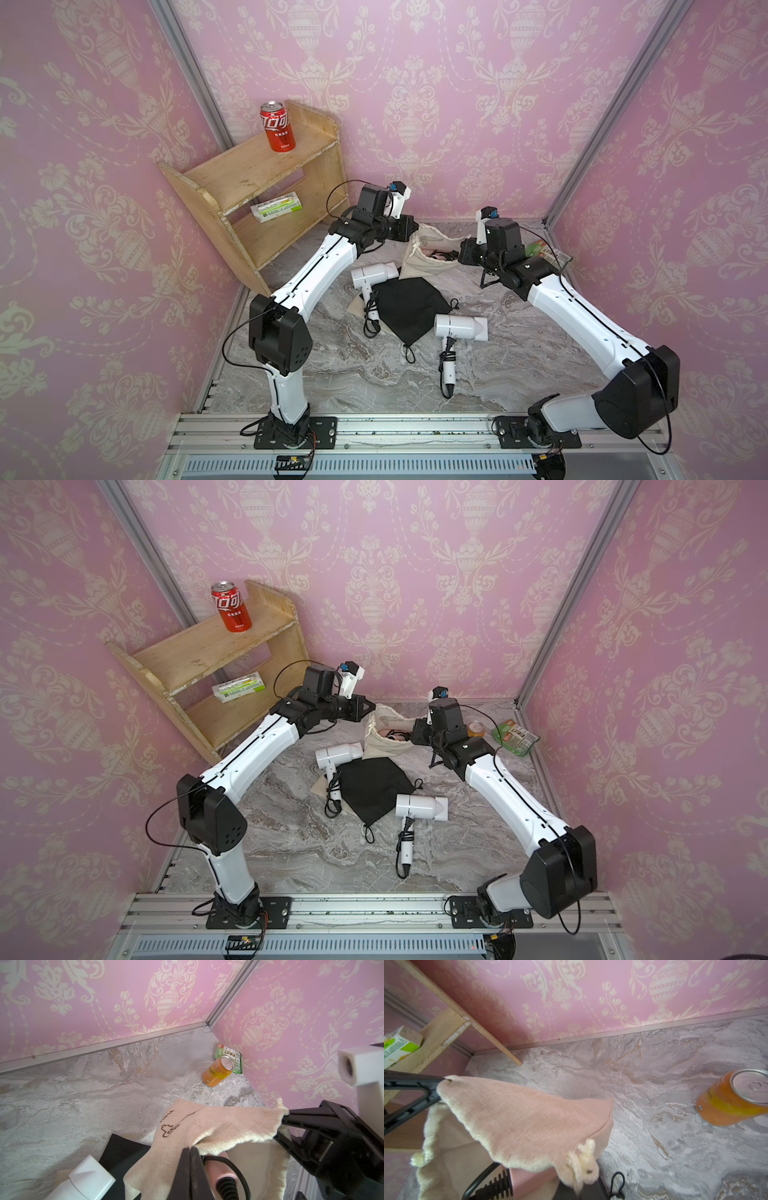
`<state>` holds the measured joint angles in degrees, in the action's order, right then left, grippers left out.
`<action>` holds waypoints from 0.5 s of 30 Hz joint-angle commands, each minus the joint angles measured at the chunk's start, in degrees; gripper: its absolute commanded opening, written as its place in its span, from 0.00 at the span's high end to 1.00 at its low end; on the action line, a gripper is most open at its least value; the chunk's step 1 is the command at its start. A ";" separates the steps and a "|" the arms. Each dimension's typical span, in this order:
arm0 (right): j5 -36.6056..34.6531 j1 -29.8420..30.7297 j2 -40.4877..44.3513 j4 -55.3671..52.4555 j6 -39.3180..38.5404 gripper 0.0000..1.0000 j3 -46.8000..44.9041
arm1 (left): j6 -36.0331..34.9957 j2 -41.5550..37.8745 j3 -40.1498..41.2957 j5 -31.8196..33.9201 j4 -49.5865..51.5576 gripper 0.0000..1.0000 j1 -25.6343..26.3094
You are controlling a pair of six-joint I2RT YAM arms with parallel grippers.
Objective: Pack away hair dryers
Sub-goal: Place the drawstring bag in the drawstring bag.
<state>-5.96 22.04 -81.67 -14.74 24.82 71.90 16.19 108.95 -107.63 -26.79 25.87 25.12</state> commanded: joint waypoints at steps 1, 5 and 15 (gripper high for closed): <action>-5.22 0.14 -1.55 10.58 3.57 1.00 -2.13 | -4.31 4.43 -6.71 -4.49 0.69 1.00 -2.06; -6.97 0.24 -4.57 16.73 4.23 1.00 -4.13 | -5.19 11.55 -14.54 -6.63 1.76 1.00 -2.97; -4.72 1.72 -5.79 26.85 1.03 1.00 -16.03 | -6.03 19.68 -21.83 -11.61 4.16 1.00 -2.76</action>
<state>-10.44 23.05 -88.90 7.35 26.76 57.52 12.01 129.62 -129.01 -34.68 30.15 22.35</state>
